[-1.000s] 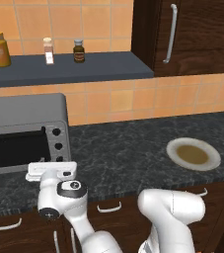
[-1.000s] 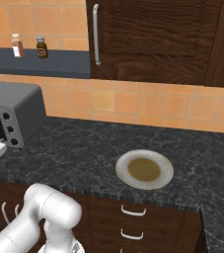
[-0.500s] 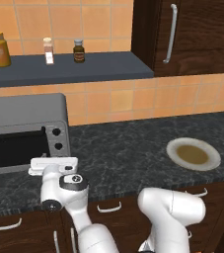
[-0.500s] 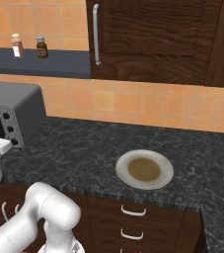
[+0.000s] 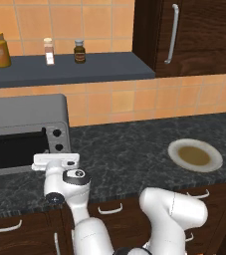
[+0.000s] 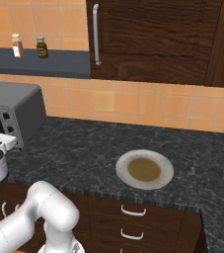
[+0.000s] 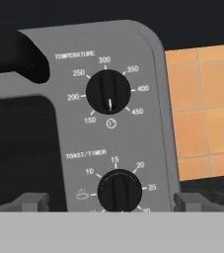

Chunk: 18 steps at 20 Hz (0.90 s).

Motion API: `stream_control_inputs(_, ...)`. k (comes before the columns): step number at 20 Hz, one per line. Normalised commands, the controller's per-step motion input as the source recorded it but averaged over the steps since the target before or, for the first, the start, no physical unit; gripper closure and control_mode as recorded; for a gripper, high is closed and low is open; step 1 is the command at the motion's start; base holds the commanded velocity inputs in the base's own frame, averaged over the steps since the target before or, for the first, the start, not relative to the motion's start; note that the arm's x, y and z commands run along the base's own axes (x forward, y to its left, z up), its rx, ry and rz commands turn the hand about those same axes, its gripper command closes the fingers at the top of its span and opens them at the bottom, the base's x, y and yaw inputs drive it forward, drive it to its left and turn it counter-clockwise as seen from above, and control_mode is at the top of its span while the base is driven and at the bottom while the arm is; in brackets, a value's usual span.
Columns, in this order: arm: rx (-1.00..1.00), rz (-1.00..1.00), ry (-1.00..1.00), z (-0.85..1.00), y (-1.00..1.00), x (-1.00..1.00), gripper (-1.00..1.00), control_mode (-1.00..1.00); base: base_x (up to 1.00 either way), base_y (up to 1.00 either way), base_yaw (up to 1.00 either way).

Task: Pick up the kebab skewer and baguette bread, and place them inside the toaster oven. Close the toaster oven door and start by setting the timer.

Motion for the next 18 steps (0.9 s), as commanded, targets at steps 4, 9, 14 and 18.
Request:
stream_control_inputs(4,0.0,0.02,0.02,-0.01,0.0,0.07,-1.0,-1.0,0.0,0.0,0.0)
stream_control_inputs(9,0.01,0.05,0.03,0.0,-0.08,0.16,-1.0,-1.0,0.0,0.0,0.0)
stream_control_inputs(14,0.0,0.02,0.04,0.0,-0.03,0.26,-1.0,-1.0,0.0,0.0,0.0)
stream_control_inputs(18,0.0,0.0,0.0,0.0,0.0,0.08,-1.0,-1.0,0.0,0.0,0.0)
